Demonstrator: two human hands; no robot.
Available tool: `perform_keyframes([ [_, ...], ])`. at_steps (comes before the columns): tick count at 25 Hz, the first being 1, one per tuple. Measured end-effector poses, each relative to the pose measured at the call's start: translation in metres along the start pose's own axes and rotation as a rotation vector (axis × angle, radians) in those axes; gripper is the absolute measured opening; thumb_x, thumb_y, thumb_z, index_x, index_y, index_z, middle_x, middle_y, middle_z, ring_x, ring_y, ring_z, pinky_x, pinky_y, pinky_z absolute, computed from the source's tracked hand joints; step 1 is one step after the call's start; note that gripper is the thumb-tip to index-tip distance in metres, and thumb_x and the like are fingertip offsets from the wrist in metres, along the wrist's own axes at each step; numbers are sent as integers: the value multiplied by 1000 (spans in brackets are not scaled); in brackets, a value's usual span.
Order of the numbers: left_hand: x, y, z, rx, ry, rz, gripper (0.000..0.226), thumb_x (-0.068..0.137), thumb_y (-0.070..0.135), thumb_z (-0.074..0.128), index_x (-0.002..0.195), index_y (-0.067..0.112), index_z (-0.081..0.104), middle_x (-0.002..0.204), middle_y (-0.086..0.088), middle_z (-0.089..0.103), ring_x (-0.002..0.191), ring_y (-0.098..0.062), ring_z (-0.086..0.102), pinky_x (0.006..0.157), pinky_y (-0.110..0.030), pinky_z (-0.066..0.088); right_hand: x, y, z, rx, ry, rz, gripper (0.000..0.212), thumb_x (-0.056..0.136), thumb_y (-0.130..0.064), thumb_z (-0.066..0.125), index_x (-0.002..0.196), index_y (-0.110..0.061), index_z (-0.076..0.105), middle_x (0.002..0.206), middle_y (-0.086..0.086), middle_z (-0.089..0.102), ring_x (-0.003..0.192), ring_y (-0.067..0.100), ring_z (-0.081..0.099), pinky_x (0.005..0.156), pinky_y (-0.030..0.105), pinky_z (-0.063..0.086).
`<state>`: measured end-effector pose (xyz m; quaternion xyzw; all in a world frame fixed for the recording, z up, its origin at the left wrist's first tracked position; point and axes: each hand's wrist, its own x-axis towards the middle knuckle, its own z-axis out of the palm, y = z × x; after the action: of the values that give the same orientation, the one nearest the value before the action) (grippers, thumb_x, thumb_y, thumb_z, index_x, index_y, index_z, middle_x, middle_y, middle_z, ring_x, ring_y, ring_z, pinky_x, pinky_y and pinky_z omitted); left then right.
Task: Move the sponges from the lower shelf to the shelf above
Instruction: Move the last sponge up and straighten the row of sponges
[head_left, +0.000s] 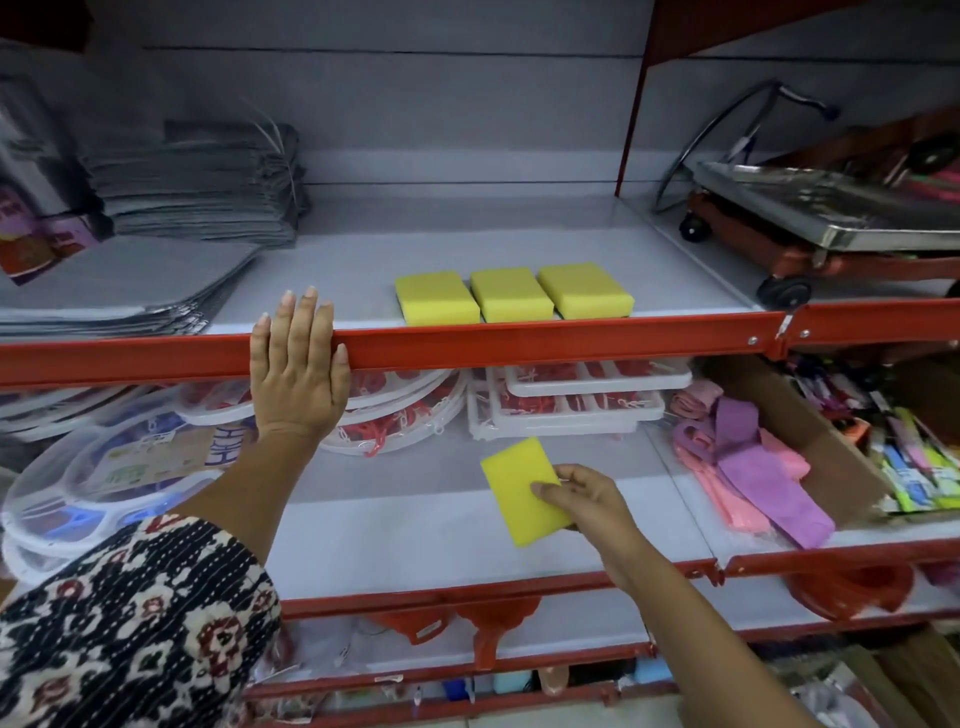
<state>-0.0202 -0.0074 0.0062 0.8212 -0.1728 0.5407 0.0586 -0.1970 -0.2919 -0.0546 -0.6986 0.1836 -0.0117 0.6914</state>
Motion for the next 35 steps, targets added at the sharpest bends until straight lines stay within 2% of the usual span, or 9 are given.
perform_keyframes([
  [8,2,3,-2,-22,-31,-20,51,100,31,25,140,2,38,144,-19,41,137,-33,27,118,-43,10,-13,-153,-40,173,143,-433,27,83,-14,70,109,-15,63,86,-2,71,76,9,65,64,21,49],
  [13,4,3,-6,-28,-77,-19,53,97,30,27,140,1,38,144,-21,40,137,-35,29,117,-47,14,50,-195,-83,-51,509,-411,36,83,-29,69,113,-12,60,105,12,66,93,25,64,75,34,47],
  [17,4,2,-6,-14,-82,-18,53,97,29,28,138,-1,40,143,-21,42,136,-36,32,114,-50,19,80,-205,-100,-327,644,-292,38,84,-27,63,117,-9,59,119,18,61,98,32,55,78,36,42],
  [21,4,2,-7,0,-81,5,52,98,30,29,138,0,42,143,-20,43,135,-35,34,112,-51,24,79,-210,-100,-703,579,-175,34,83,-25,62,108,-2,66,113,21,66,102,37,60,77,37,47],
  [23,6,4,-13,-12,-99,-17,52,99,32,28,135,0,46,141,-18,46,135,-34,36,111,-51,25,76,-207,-94,-814,578,-179,37,85,-27,60,117,-9,63,119,18,65,109,36,58,81,37,47],
  [26,18,23,-23,-36,-64,-60,50,100,32,28,129,2,55,136,-15,53,131,-29,43,110,-51,26,72,-204,-71,-895,592,-414,41,91,-29,53,128,-12,55,129,18,60,119,36,53,93,40,45],
  [28,41,44,-29,-130,-99,-43,50,100,34,29,127,3,57,133,-14,56,129,-27,46,110,-49,28,68,-203,-41,-966,467,-630,40,93,-29,51,129,-13,55,129,16,60,121,33,52,97,41,44],
  [31,83,71,-34,-310,-353,-8,60,98,48,22,127,10,57,129,-9,58,125,-25,48,107,-41,35,65,-201,6,-1105,233,-832,33,94,-34,46,119,-18,61,120,11,67,113,30,59,92,39,47],
  [35,103,79,-36,-425,-655,-40,66,96,62,13,109,21,63,107,2,64,105,-22,56,87,-32,41,70,-196,37,-1252,100,-793,32,94,-35,40,97,-17,66,104,11,70,98,35,63,78,37,47],
])
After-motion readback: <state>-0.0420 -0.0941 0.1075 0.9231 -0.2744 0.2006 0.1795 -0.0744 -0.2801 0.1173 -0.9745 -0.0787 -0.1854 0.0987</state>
